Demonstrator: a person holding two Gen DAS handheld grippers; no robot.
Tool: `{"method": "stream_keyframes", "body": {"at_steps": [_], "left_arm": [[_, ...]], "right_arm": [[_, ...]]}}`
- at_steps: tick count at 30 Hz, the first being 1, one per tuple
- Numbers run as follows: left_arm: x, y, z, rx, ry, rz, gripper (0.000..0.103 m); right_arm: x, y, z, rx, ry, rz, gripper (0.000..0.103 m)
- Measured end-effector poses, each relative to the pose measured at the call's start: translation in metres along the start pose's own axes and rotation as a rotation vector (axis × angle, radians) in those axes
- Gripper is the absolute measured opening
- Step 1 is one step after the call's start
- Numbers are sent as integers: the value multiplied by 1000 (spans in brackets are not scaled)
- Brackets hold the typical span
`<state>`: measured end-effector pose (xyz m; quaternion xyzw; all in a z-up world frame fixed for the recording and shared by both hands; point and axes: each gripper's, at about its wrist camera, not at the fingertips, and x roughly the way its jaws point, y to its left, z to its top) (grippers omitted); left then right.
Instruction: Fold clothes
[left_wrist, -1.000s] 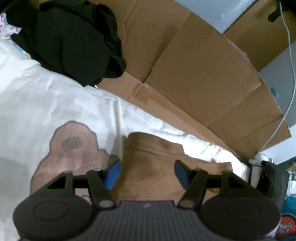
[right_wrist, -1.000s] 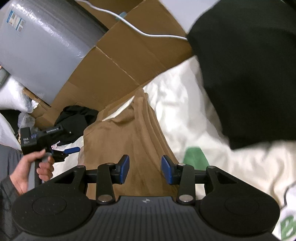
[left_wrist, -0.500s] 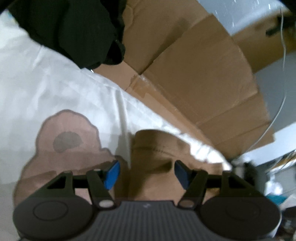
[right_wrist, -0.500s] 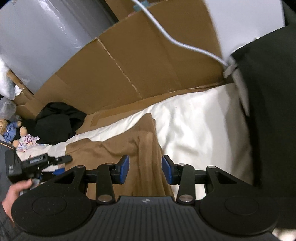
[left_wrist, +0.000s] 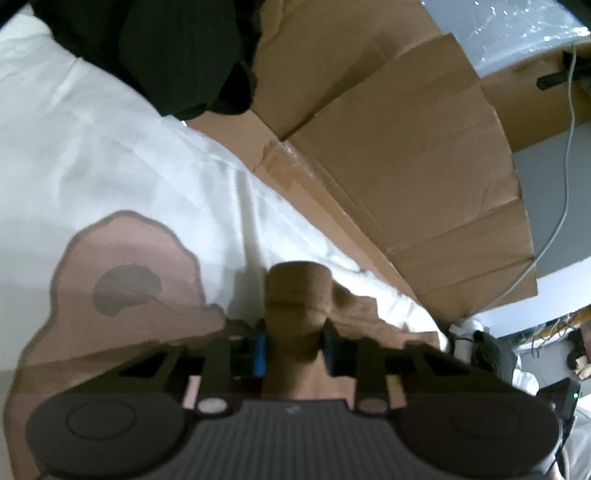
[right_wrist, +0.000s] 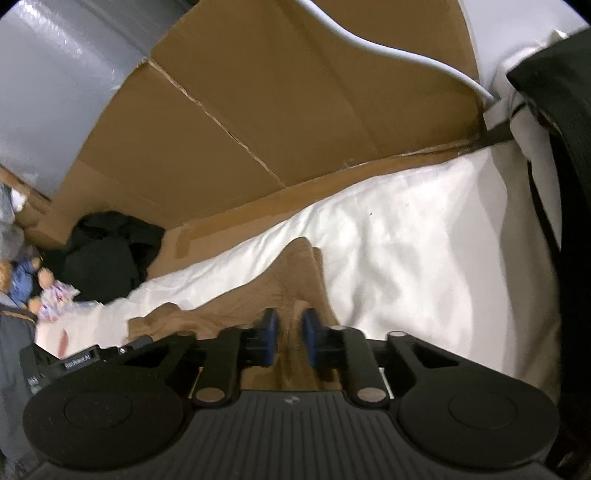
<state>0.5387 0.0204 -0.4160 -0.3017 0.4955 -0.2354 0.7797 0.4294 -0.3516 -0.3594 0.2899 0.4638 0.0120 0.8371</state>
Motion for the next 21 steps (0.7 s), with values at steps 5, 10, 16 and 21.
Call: {"method": "stream_keyframes", "body": {"at_steps": [5,10,16,21], "left_arm": [[0,3,-1,-2,-18,-14,22],[2,3,-4,-1,-33,-10,22],[-6,4,-4,-45,-35,-20,38],[-22,-8,-8,-24,-62,2,72]], "right_arm": [[3,6,5,-84,-4,-27,8],[14,10,9,-162,-4,-75,8],[32,-2,12,-162,-8,-101,23],[9,-16,12,-67,-58,-33,61]]}}
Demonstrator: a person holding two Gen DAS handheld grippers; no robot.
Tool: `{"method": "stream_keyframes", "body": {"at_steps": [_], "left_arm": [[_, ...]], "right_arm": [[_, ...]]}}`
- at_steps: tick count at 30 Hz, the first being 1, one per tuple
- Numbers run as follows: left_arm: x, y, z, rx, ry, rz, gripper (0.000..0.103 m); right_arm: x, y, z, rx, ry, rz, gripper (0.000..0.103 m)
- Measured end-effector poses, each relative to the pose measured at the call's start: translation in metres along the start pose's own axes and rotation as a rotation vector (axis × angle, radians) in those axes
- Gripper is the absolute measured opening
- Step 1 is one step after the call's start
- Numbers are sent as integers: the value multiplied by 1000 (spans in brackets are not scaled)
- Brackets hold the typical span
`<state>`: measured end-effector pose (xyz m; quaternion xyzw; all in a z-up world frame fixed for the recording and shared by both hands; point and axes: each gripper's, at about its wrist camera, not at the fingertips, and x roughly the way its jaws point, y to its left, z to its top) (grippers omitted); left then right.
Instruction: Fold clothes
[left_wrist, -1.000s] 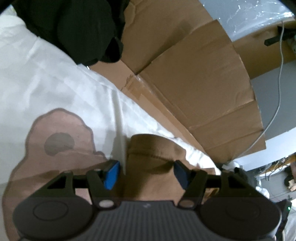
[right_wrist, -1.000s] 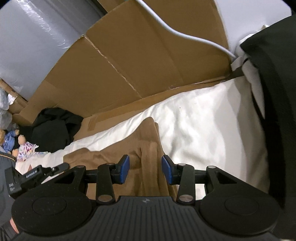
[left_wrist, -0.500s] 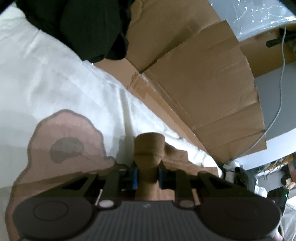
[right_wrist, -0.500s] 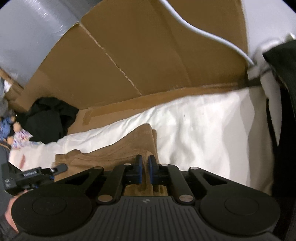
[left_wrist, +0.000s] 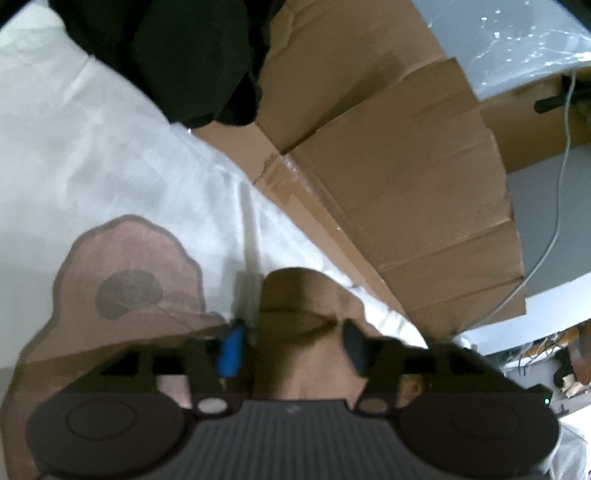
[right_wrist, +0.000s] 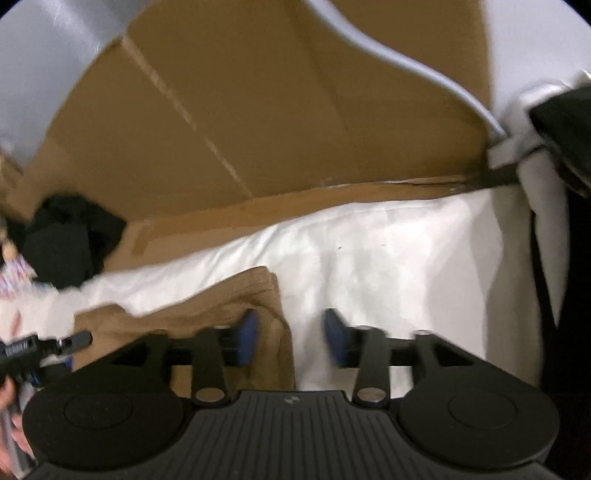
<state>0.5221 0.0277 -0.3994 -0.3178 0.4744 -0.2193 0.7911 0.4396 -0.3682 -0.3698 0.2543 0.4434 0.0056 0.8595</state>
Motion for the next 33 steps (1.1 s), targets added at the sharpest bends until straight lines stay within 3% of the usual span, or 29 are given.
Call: {"method": "stream_keyframes", "body": {"at_steps": [7,13,17,28,33], "left_arm": [[-30,-9,-13,22,-3,63,73],[-59,-15,-42,47,21,84,73],[-73,-17,-63,47,39,92,73],[-93,-30,-102,77,104,130,73],[-89,-30,-128,101,149,209,73]], "right_arm": [[-34,-1,-10,-28,8,35,62],[-55,10,-38,-82,69,54,62],[-69,13,-60,-109,78,57,69],[-91,17,-99,-142,112,9,69],[-98,12,-122,-121,137,-49,69]]}}
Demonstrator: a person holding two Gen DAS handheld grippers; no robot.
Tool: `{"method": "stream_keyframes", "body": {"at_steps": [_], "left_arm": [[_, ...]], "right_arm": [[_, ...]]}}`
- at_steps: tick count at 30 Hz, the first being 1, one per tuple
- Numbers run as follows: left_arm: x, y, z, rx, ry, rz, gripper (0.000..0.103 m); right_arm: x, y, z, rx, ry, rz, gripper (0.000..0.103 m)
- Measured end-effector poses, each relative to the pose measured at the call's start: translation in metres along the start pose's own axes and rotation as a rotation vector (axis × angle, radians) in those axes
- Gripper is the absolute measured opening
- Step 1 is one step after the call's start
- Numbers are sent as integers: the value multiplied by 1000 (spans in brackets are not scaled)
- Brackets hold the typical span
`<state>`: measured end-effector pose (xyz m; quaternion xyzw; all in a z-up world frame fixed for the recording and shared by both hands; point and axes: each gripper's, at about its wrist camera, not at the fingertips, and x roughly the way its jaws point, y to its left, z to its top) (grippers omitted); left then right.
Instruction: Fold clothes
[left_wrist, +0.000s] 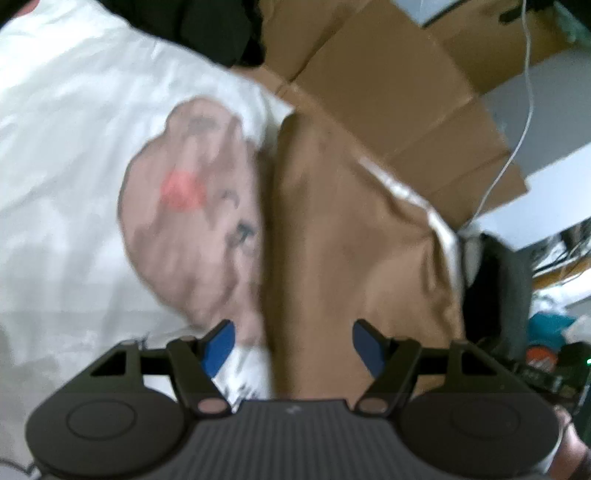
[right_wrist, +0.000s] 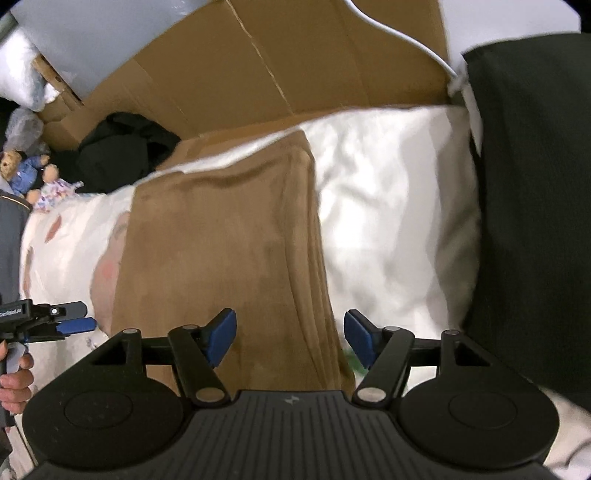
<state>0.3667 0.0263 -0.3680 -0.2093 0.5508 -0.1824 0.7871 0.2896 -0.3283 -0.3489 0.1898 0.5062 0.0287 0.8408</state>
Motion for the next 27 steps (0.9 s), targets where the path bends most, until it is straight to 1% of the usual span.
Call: {"method": "stream_keyframes", "body": {"at_steps": [3,7,10,13,16,18,23,27], "left_arm": [[6,-4,-17,1,36,29,73],[3,-9,-34,9,52,47,73],[-7,-10,-45,-1,60,27,73],[-16,-13,-53,21,78,54,71],[-26,-17,-58,50,89,72,70],[-36,-19,-60,57,81,74,70],[-59,-21,-61,61,55,69,70],[-69,-21,-60,55,41,58,70]], "right_arm": [[-2,-6,-18,21,18,-62,69],[-8,-8,-39,28,50,-76,69],[-15,-8,-50,30,63,-84,69],[-26,-5,-60,21,68,-96,69],[-38,-1,-69,13,68,-90,69],[-48,2,-73,14,59,-81,69],[-65,5,-72,27,32,-56,69],[-72,3,-69,51,10,-37,70]]}}
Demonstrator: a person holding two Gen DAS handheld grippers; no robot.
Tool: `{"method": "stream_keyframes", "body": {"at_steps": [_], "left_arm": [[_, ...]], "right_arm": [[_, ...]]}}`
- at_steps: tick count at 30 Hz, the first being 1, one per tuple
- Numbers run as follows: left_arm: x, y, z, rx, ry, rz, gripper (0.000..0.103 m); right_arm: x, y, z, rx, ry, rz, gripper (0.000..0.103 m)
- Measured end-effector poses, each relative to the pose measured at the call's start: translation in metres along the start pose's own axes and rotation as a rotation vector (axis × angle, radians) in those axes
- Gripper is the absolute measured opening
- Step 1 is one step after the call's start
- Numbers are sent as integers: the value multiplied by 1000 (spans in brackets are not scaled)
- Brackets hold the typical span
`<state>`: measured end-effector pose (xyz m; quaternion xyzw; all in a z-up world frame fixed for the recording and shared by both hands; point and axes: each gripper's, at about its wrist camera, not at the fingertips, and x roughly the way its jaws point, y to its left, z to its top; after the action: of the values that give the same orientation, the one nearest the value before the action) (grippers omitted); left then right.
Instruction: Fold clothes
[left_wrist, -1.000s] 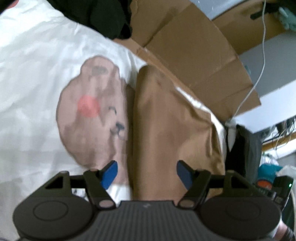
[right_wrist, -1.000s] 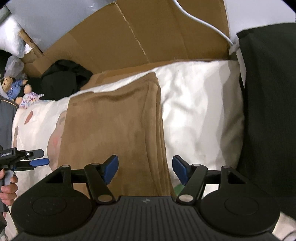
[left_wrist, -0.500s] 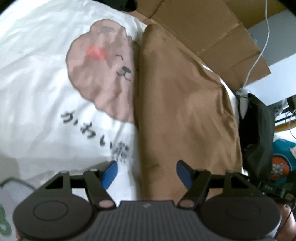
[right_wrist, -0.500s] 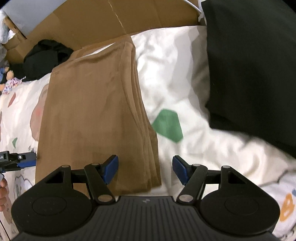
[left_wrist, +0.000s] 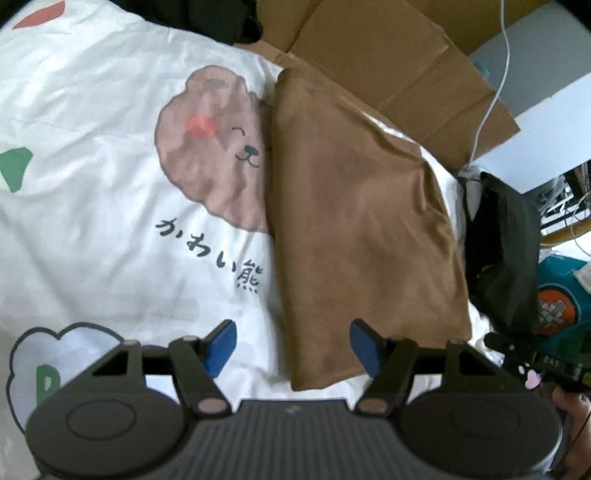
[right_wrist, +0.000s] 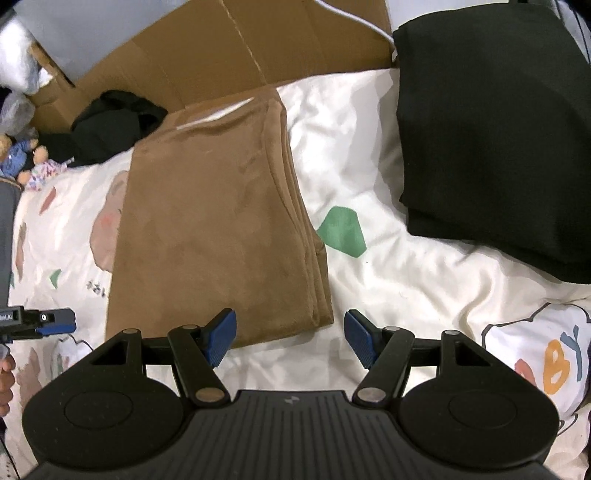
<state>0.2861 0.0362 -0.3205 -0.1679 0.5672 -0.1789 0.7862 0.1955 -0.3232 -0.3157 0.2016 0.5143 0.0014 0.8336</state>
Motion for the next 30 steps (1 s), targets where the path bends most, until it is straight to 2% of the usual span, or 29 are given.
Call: {"method": "stream_keyframes", "body": {"at_steps": [14,21,23,25,30], "left_arm": [[2,21,2,-76,-34,-50,70],[31,29,-11,-106,16,-114,69],[40,29,-14,-110,32,-134,67],[50,28,-17,-124,48,-158,60],[66,24,-21,-130,69,-191,57]], "right_arm": [[13,-23,-6,148,-22,78,70],[25,-28,-7,167,-17,88,70],[28,-32,-7,183,-15,90,70],[32,-36,-7,197,-13,92,70],[41,-42,-8,219,-3,102,70]]}}
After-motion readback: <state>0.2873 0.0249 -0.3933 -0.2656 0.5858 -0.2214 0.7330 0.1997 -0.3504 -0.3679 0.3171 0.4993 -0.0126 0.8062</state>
